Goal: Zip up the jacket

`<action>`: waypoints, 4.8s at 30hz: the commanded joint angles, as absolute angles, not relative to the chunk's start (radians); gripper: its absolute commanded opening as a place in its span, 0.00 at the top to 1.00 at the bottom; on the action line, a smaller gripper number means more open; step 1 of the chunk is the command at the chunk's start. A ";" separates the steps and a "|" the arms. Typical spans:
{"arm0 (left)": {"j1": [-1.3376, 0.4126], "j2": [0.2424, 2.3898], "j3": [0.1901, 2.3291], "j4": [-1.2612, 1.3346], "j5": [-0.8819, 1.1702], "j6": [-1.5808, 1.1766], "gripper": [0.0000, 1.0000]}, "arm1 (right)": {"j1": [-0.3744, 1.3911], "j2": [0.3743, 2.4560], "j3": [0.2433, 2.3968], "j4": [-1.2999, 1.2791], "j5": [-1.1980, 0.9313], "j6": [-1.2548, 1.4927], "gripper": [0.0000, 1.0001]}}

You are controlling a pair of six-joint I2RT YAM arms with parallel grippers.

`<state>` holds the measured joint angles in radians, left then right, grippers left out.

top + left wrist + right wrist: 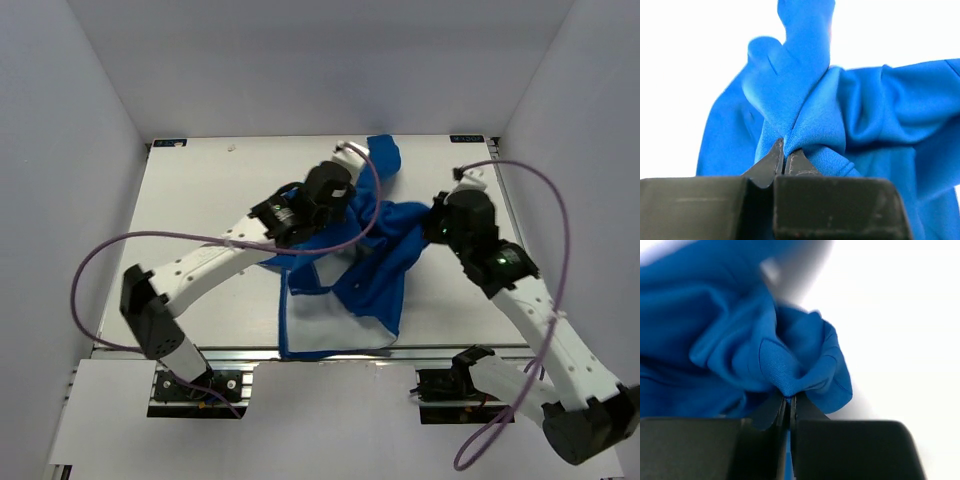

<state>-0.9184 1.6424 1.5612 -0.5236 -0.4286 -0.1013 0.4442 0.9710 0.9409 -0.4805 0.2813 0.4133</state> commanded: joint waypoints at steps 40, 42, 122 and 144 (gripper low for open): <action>-0.469 2.195 2.365 -0.543 -0.246 -0.328 0.02 | 0.227 1.665 1.520 -0.236 -0.078 0.367 0.83; -0.450 2.287 2.534 -0.578 -0.180 -0.331 0.02 | 0.227 1.741 1.673 -0.329 -0.092 0.332 0.64; -0.584 2.365 2.402 -0.356 -0.221 -0.451 1.00 | 0.410 0.864 0.635 -0.499 0.278 0.577 0.11; -0.568 1.577 1.433 -0.394 -0.316 -0.485 0.02 | 0.460 1.495 1.029 -0.219 -0.109 -0.232 0.15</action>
<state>-0.5842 1.6890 1.5345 -0.3531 -0.2821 -0.4259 0.4503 1.4342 0.9558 -0.2279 -0.0704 -0.0898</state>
